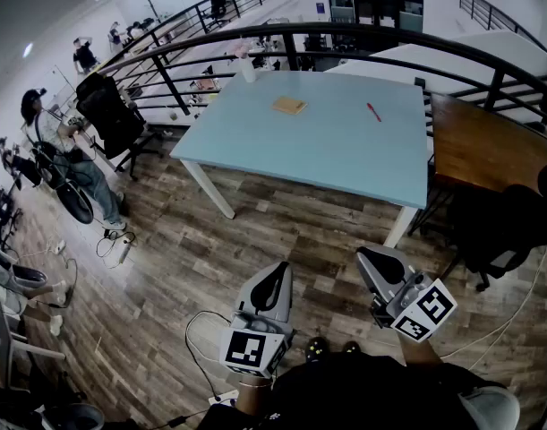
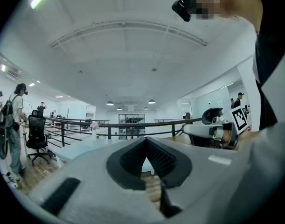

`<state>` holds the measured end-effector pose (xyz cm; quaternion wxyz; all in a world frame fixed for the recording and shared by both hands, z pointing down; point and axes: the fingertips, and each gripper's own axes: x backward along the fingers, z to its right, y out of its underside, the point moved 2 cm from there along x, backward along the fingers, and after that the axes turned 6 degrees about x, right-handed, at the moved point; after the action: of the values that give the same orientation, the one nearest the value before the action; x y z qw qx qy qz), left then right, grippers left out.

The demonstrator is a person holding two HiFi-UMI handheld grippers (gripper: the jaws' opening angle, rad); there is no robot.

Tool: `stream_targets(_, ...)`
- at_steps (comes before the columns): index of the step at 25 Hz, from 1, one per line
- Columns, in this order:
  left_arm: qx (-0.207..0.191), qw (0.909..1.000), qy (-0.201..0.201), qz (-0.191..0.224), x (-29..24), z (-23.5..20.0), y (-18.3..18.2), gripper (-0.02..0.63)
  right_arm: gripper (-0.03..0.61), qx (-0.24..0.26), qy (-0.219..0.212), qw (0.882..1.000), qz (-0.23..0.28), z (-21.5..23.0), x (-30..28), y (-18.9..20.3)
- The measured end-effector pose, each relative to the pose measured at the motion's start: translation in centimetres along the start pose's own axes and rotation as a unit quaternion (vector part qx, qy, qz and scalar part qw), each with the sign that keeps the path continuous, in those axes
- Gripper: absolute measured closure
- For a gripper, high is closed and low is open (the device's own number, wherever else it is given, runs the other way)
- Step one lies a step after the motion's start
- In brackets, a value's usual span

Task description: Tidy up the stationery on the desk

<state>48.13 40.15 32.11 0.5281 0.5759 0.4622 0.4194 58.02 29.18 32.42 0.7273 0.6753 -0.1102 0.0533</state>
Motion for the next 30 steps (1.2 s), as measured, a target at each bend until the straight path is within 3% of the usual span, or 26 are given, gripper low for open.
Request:
stream_targets(10, -0.003, 1.0000, -0.004, 0.000, -0.9, 1.0, -0.2, 0.615, 0.568, -0.025, 0.007, 1.000, 0.006, 1.4, 0.9, 0.1)
stream_targets(24, -0.009, 0.9992, 0.005, -0.038, -2.2, 5.5, 2.1, 0.615, 0.568, -0.035, 0.028, 0.999, 0.009, 2.8, 6.6, 0.5)
stream_targets(30, -0.009, 0.9994, 0.020, -0.026, -2.5, 7.3, 2.4, 0.615, 0.568, -0.030, 0.029, 0.999, -0.007, 2.6, 8.2, 0.8)
